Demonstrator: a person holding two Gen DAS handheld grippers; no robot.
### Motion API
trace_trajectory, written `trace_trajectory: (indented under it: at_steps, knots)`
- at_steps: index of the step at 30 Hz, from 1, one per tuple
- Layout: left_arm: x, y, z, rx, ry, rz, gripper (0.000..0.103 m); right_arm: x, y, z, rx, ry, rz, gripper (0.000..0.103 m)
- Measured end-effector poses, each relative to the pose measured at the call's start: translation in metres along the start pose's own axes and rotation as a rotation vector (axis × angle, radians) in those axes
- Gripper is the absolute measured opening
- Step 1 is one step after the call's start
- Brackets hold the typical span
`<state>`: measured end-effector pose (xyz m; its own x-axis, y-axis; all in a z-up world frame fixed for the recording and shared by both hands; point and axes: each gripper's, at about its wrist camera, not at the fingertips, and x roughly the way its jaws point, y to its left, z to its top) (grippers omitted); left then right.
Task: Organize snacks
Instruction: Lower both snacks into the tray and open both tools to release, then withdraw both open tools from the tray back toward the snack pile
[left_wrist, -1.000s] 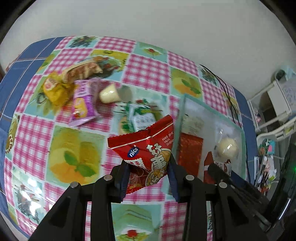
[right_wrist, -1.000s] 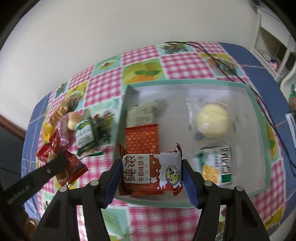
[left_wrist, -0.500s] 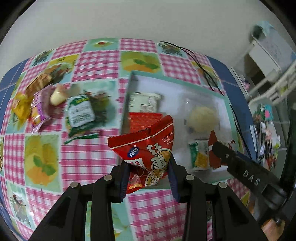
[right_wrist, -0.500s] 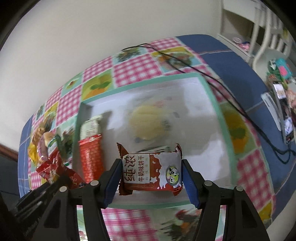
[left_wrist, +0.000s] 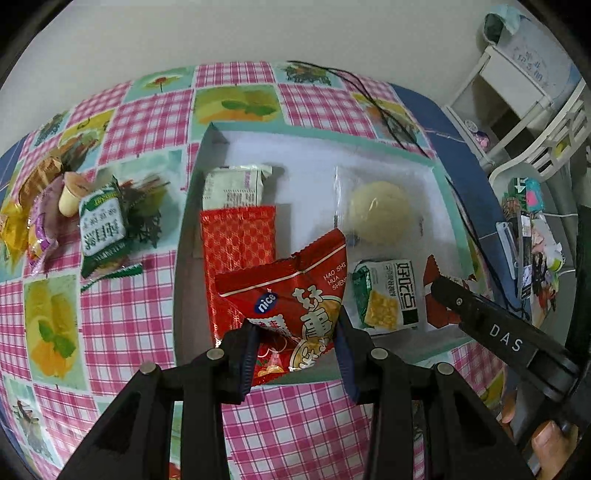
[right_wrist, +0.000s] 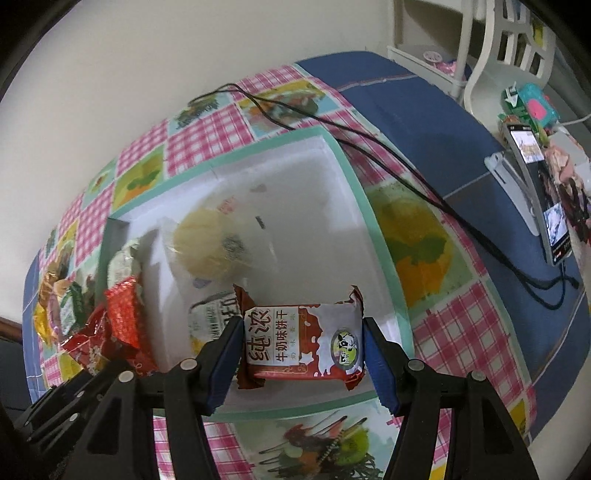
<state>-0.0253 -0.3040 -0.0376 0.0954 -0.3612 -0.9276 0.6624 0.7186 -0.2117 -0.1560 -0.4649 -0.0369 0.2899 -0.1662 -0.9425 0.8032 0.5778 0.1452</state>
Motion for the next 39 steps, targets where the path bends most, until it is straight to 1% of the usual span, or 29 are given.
trace_trajectory:
  at_steps: [4,6,7,8,13,19,21,22,23,24,25,27,30,32,34,36,39]
  knots:
    - [0.005,0.001,0.001,-0.014,0.017,-0.002,0.04,0.005,0.0,-0.001,-0.004,0.016,-0.007,0.068]
    - [0.003,0.003,0.001,-0.019,0.016,-0.006,0.046,0.006,0.002,-0.001,-0.009,0.022,-0.016,0.068]
    - [0.001,0.003,0.001,-0.02,0.013,-0.008,0.052,0.005,0.002,-0.002,-0.013,0.021,-0.023,0.068]
    - [-0.001,0.004,0.001,-0.021,0.008,-0.006,0.054,0.005,0.003,-0.001,-0.019,0.02,-0.033,0.068]
    - [-0.008,0.009,0.003,-0.034,0.003,0.004,0.054,0.002,0.012,-0.003,-0.052,0.02,-0.048,0.069]
    - [-0.011,0.022,0.004,-0.068,0.012,0.038,0.054,-0.001,0.019,-0.005,-0.08,0.018,-0.06,0.069]
    - [-0.01,0.026,0.004,-0.084,0.017,0.041,0.056,-0.002,0.021,-0.006,-0.084,0.016,-0.063,0.069]
    - [-0.009,0.028,0.004,-0.093,0.018,0.049,0.062,-0.002,0.022,-0.006,-0.086,0.015,-0.064,0.069]
    - [-0.009,0.03,0.004,-0.098,0.017,0.059,0.07,-0.002,0.023,-0.006,-0.089,0.016,-0.063,0.072]
    - [-0.009,0.032,0.003,-0.099,0.011,0.072,0.073,-0.002,0.024,-0.006,-0.093,0.016,-0.061,0.079]
    - [-0.01,0.033,0.003,-0.098,0.005,0.085,0.076,-0.002,0.025,-0.006,-0.096,0.015,-0.058,0.082]
    - [-0.01,0.036,0.003,-0.096,-0.003,0.107,0.079,-0.001,0.027,-0.006,-0.104,0.011,-0.052,0.091]
    - [-0.01,0.042,0.002,-0.109,-0.013,0.133,0.084,0.001,0.032,-0.007,-0.128,0.007,-0.058,0.099]
    - [-0.01,0.046,0.002,-0.121,-0.021,0.147,0.091,0.002,0.036,-0.008,-0.148,0.004,-0.065,0.1]
    - [-0.009,0.047,0.004,-0.132,-0.032,0.157,0.092,0.003,0.039,-0.009,-0.167,0.003,-0.073,0.103]
    - [-0.01,0.051,0.003,-0.144,-0.038,0.152,0.093,0.003,0.042,-0.01,-0.179,0.001,-0.076,0.103]
    - [-0.01,0.056,0.003,-0.157,-0.041,0.15,0.1,0.003,0.045,-0.011,-0.183,0.0,-0.077,0.103]
